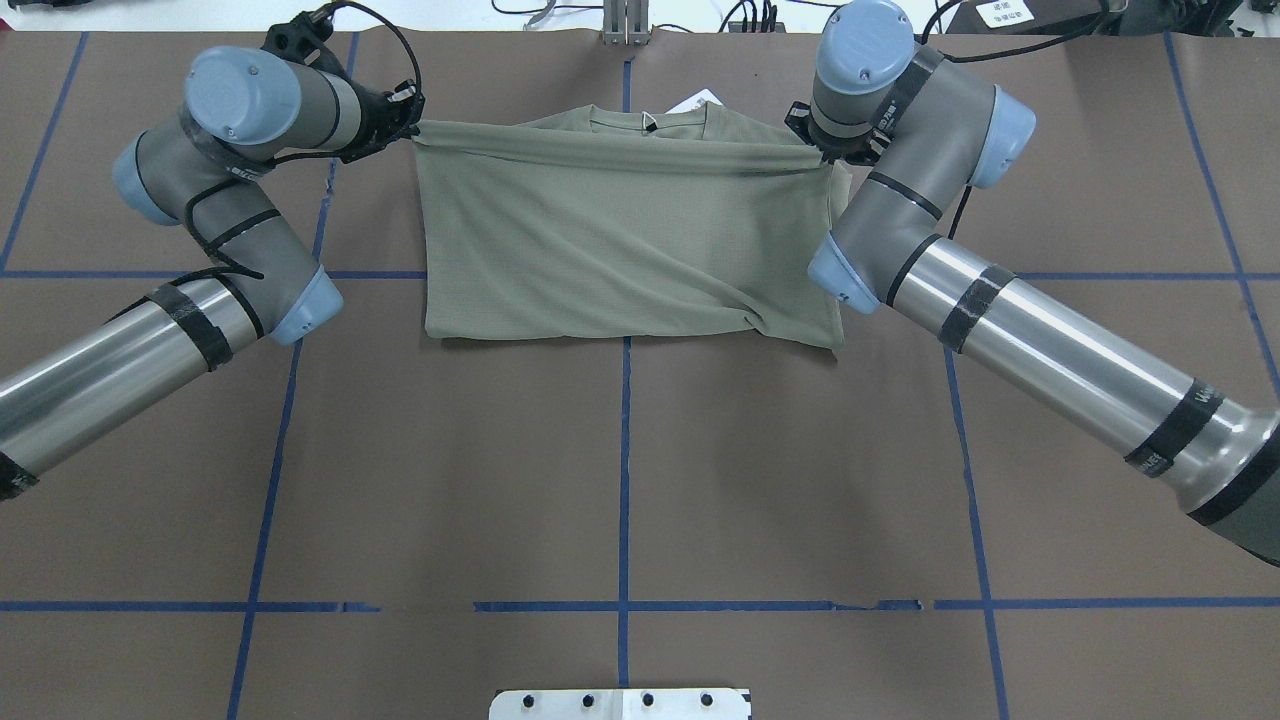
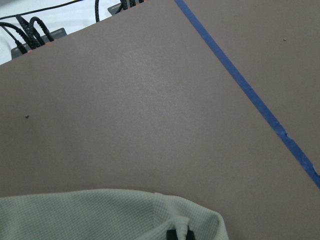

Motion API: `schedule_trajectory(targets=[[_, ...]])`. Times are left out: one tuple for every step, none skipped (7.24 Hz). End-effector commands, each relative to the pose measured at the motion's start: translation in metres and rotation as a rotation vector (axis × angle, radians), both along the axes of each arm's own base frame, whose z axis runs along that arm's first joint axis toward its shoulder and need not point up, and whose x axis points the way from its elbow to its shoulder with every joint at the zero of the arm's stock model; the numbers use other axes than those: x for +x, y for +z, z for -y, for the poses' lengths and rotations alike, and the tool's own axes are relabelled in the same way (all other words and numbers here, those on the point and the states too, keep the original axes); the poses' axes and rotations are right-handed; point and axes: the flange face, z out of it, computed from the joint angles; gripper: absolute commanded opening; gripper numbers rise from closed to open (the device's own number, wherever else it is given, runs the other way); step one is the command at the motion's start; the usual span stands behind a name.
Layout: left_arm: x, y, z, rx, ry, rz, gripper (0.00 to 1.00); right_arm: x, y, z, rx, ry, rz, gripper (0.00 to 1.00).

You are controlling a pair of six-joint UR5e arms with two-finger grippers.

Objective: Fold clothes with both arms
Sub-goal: 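Lower the hem onto the collar edge and open both grippers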

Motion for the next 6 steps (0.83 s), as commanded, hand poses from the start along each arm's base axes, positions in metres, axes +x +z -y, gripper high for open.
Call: schedule_trajectory(targets=[[0.006, 0.013, 0.004, -0.017, -0.002, 0.021, 0.00, 0.003, 0.004, 0.003, 0.002, 0.006, -0.011, 0.00], [0.013, 0.013, 0.000, -0.017, 0.008, 0.023, 0.00, 0.011, 0.007, 0.007, 0.015, -0.010, -0.026, 0.00], [0.019, 0.012, -0.003, -0.016, 0.015, 0.023, 0.11, 0.011, 0.010, 0.007, 0.014, -0.011, -0.029, 0.00], [0.023, 0.006, -0.004, -0.010, 0.020, 0.018, 0.49, 0.007, 0.009, 0.004, 0.013, -0.018, -0.028, 0.00], [0.024, 0.005, -0.004, -0.009, 0.021, 0.016, 0.62, 0.004, 0.010, 0.002, 0.013, -0.023, -0.028, 0.00], [0.022, 0.004, -0.004, -0.008, 0.020, 0.015, 0.69, 0.004, 0.016, 0.001, 0.007, -0.023, -0.033, 0.00]])
